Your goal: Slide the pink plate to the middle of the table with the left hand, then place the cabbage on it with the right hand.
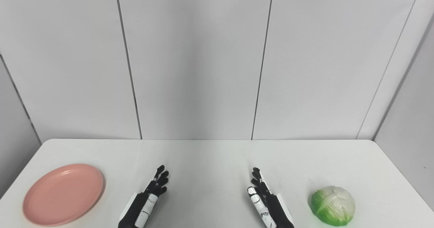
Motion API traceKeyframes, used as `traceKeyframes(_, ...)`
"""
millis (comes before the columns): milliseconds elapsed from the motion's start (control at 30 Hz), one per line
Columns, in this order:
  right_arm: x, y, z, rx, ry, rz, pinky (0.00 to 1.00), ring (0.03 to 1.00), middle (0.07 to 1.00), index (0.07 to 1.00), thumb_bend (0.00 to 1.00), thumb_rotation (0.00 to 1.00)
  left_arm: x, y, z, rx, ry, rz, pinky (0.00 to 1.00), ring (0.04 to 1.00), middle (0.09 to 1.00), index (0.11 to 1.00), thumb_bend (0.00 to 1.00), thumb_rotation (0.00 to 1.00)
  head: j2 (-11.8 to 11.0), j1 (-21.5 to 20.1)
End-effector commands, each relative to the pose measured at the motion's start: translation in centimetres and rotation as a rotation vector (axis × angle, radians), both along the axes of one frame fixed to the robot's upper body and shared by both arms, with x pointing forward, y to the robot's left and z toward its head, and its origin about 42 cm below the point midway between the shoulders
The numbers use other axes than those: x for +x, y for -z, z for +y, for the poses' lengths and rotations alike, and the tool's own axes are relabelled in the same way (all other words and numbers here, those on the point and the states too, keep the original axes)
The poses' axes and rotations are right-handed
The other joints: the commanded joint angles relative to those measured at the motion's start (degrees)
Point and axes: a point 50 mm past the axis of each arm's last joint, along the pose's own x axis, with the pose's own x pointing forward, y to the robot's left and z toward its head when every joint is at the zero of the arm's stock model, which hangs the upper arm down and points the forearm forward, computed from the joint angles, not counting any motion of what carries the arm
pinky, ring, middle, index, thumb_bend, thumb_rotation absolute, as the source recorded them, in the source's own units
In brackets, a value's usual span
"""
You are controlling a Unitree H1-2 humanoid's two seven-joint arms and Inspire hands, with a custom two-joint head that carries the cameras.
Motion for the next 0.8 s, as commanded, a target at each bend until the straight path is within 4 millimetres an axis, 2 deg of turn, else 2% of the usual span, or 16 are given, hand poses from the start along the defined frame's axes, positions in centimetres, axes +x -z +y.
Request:
traceKeyframes(0, -0.4, 0.4, 0.1, -0.006, -0.006, 0.039, 0.94, 0.958, 0.983, 0.992, 0.58, 1.00, -3.1, 4.1, 1.2, 0.020, -0.024, 0.135, 0.95, 0.973, 0.983, 1.000, 0.82, 1.00, 1.55, 0.28)
traceKeyframes(33, -0.4, 0.3, 0.0, -0.007, -0.006, 0.039, 0.94, 0.958, 0.983, 0.991, 0.58, 1.00, -3.1, 4.0, 1.2, 0.017, -0.024, 0.136, 0.95, 0.973, 0.983, 1.000, 0.83, 1.00, 1.55, 0.28)
traceKeyframes(67, -0.4, 0.2, 0.0, -0.007, -0.006, 0.040, 0.94, 0.958, 0.983, 0.992, 0.58, 1.00, -3.1, 3.9, 1.2, 0.014, -0.025, 0.134, 0.95, 0.972, 0.983, 1.000, 0.84, 1.00, 2.76, 0.47)
traceKeyframes(167, -0.3, -0.2, -0.2, -0.006, -0.010, 0.035, 0.94, 0.961, 0.985, 0.992, 0.60, 1.00, -3.2, 3.6, 1.1, 0.016, -0.025, 0.125, 0.94, 0.967, 0.980, 0.998, 0.83, 1.00, 4.54, 0.56)
traceKeyframes(233, -0.2, -0.4, -0.3, -0.004, -0.011, 0.032, 0.94, 0.958, 0.983, 0.989, 0.62, 1.00, -3.3, 3.4, 1.1, 0.017, -0.023, 0.128, 0.95, 0.969, 0.982, 0.999, 0.84, 1.00, 4.97, 0.60)
traceKeyframes(267, -0.2, -0.5, -0.3, -0.002, -0.011, 0.031, 0.94, 0.957, 0.983, 0.989, 0.62, 1.00, -3.3, 3.2, 1.0, 0.016, -0.024, 0.128, 0.95, 0.970, 0.983, 1.000, 0.84, 1.00, 6.11, 0.82)
traceKeyframes(333, -0.1, -0.6, -0.4, 0.008, -0.014, 0.033, 0.94, 0.952, 0.976, 0.983, 0.65, 1.00, -3.4, 2.9, 1.0, 0.016, -0.022, 0.129, 0.96, 0.972, 0.982, 1.000, 0.84, 1.00, 6.63, 1.02)
traceKeyframes(467, 0.1, -0.9, -0.4, 0.033, -0.019, 0.039, 0.95, 0.959, 0.978, 0.986, 0.63, 1.00, -3.3, 2.4, 1.0, 0.018, -0.013, 0.124, 0.97, 0.978, 0.985, 1.000, 0.82, 1.00, 7.89, 1.67)
traceKeyframes(767, 0.4, -1.4, -0.7, 0.000, -0.020, 0.019, 0.92, 0.949, 0.970, 0.981, 0.65, 1.00, -2.9, 1.6, 0.7, 0.013, -0.016, 0.130, 0.95, 0.968, 0.985, 0.998, 0.84, 1.00, 9.22, 3.26)
